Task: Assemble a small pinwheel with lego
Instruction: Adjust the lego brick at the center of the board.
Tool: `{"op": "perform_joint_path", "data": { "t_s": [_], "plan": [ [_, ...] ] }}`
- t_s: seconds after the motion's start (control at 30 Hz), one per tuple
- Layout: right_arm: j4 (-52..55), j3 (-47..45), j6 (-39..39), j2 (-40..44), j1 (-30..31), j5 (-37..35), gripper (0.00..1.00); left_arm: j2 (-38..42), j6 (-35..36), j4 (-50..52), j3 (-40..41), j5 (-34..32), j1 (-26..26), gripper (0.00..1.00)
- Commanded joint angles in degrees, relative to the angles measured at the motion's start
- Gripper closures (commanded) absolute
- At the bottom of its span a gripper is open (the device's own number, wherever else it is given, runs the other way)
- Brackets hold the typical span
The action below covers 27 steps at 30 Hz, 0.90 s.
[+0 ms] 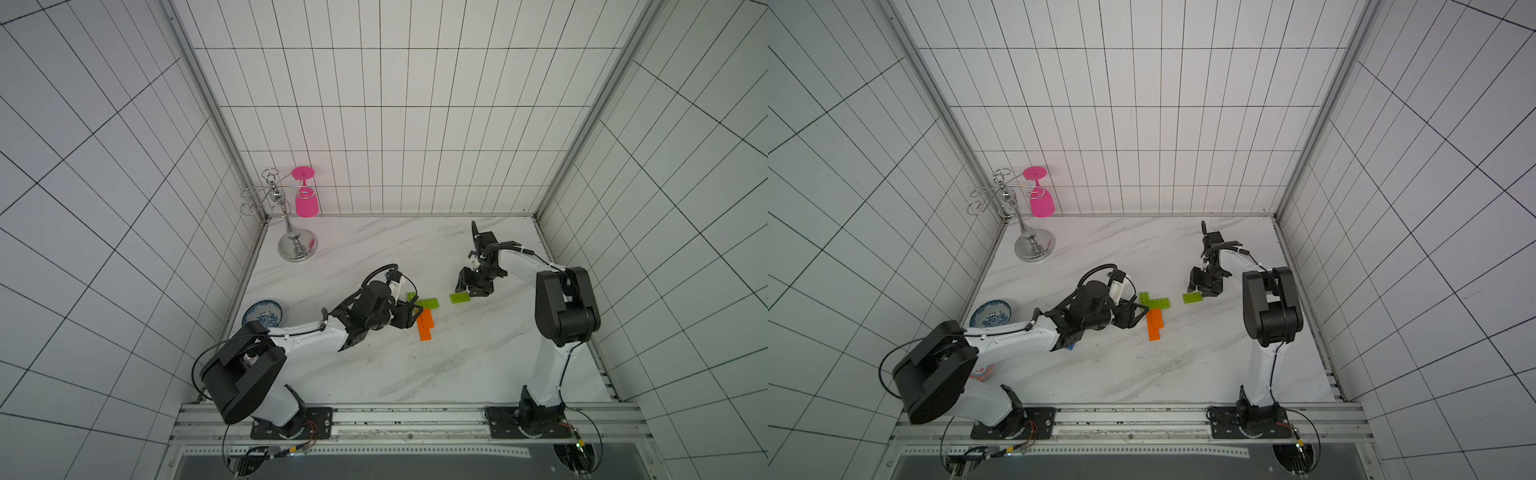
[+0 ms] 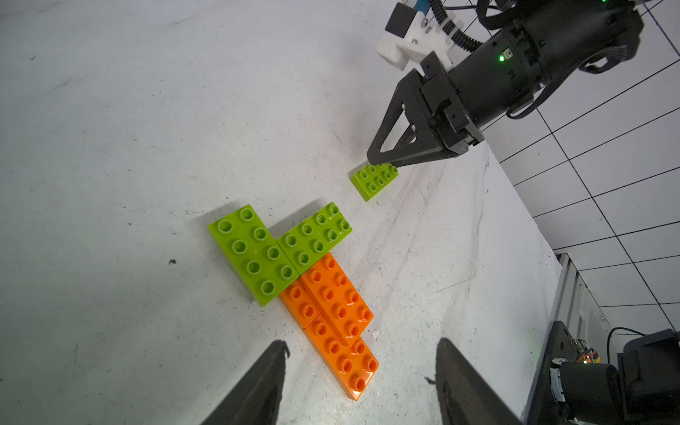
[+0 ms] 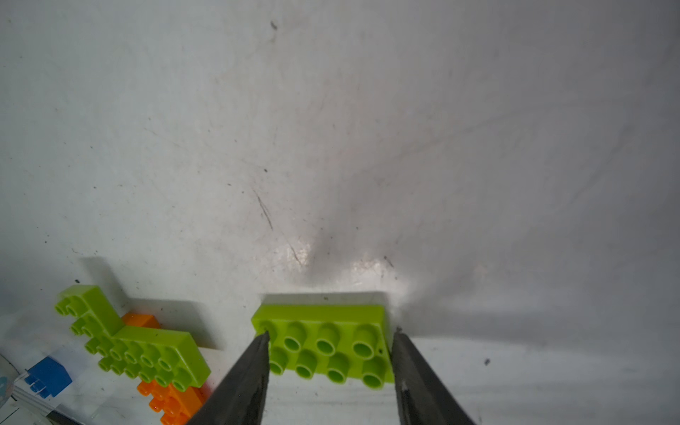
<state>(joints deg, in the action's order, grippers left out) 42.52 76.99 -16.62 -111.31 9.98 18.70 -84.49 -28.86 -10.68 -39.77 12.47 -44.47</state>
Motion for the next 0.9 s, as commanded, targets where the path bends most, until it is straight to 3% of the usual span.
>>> {"op": "perform_joint_path", "data": {
  "t_s": [0.0, 0.07, 0.23, 0.53, 0.87],
  "plan": [
    [0.8, -2.8, 0.6, 2.6, 1.6, 1.3, 0.45, 1.3, 0.9, 0.1, -0.4, -0.7, 0.0, 0.34],
    [0.6, -3.4, 0.6, 3.5, 2.1, -0.1, 0.46, 1.3, 1.0, 0.1, -0.4, -1.0, 0.0, 0.34],
    [1.1, -3.0, 0.2, 7.3, 2.8, -13.5, 0.55, 0.9, 1.0, -0.3, -0.4, -1.4, 0.0, 0.34],
    [5.6, 2.5, -0.6, 3.3, 7.0, -18.9, 0.76, -2.6, -0.6, -3.7, -1.9, 0.9, 0.1, 0.35],
    [5.1, 5.1, -2.0, 1.1, 7.1, -18.9, 0.82, -3.0, -0.7, -3.9, -1.5, 0.9, 0.8, 0.35]
  ]
}}
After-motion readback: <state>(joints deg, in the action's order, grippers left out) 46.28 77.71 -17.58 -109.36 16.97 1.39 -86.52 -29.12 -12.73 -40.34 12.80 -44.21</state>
